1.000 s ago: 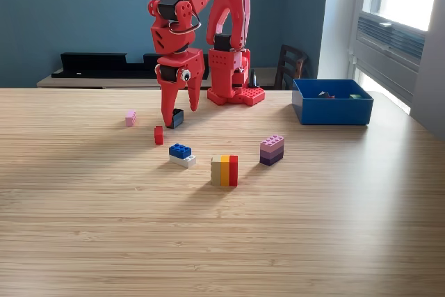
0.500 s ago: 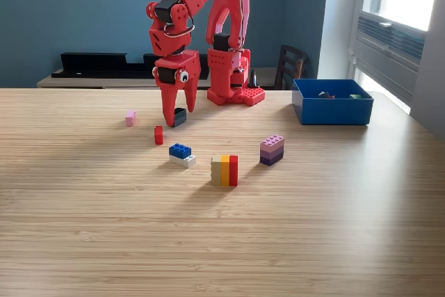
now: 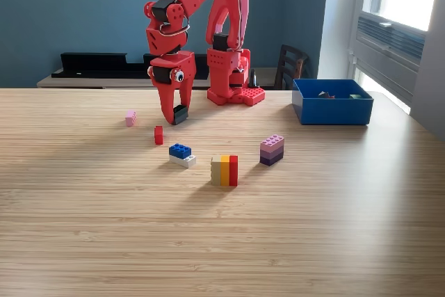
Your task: Grasp a lego block and put it in the bin.
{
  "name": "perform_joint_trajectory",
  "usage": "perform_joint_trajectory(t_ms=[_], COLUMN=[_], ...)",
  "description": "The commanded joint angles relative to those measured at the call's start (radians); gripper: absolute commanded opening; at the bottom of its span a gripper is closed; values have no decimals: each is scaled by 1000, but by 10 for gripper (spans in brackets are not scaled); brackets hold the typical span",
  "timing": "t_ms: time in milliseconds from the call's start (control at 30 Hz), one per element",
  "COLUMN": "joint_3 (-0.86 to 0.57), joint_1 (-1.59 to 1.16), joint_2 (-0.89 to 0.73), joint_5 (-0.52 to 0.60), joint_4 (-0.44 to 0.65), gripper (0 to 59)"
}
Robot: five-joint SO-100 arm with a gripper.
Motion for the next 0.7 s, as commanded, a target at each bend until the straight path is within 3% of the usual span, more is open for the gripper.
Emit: perform_joint_trajectory(t_ms=[33,167,367,567,700], joint_3=[-26,-92,-391,-695,-785], joint_1=[8,-8,-141,-422,-692], joint_2=[55,54,43,38,37], joint_5=[2,18,83,173,245], joint_4=[-5,29,239,428,479], gripper=[1,0,0,0,0])
